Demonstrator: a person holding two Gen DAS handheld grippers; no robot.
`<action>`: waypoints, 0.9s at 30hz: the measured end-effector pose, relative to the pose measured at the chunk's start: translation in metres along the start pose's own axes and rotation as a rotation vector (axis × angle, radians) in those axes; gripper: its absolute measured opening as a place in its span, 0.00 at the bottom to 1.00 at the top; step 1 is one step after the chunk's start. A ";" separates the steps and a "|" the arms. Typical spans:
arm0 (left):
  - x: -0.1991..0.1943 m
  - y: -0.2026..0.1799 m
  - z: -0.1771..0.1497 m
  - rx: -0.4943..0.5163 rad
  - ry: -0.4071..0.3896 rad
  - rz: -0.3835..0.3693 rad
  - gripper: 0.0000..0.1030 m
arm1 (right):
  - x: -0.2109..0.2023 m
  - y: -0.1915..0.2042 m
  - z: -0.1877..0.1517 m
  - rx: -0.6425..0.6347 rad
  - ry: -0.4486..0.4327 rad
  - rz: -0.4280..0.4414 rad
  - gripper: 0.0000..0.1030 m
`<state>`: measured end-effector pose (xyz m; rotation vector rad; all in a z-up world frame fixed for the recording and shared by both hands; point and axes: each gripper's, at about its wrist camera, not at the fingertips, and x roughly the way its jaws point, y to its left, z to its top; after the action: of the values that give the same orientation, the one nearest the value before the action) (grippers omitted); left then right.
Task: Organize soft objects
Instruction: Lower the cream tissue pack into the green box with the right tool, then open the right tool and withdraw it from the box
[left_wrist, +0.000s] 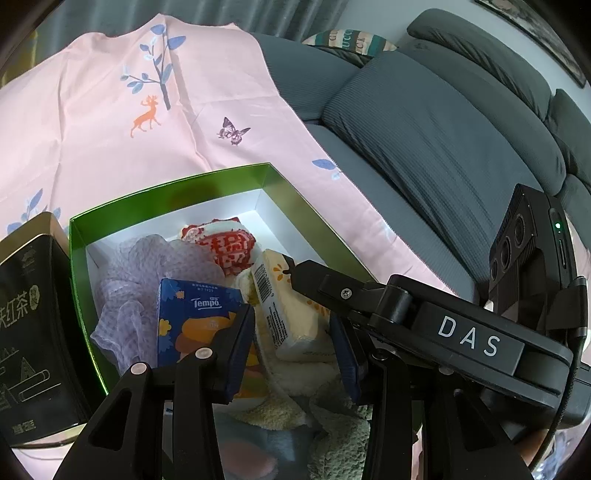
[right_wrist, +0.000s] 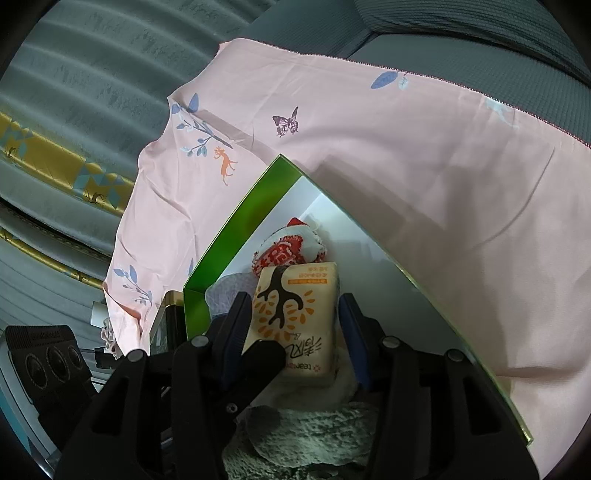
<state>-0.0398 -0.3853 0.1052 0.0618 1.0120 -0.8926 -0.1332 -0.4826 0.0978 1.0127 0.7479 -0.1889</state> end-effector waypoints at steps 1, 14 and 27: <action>-0.001 0.000 0.000 0.000 -0.001 -0.001 0.41 | -0.001 0.000 0.000 0.000 -0.002 0.001 0.48; -0.021 -0.010 -0.002 0.036 -0.028 -0.010 0.59 | -0.019 0.005 -0.004 -0.016 -0.039 0.034 0.58; -0.097 -0.015 -0.008 0.087 -0.183 0.034 0.82 | -0.066 0.047 -0.019 -0.124 -0.167 0.065 0.88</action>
<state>-0.0767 -0.3315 0.1784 0.0689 0.7994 -0.8939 -0.1688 -0.4542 0.1668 0.8903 0.5664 -0.1665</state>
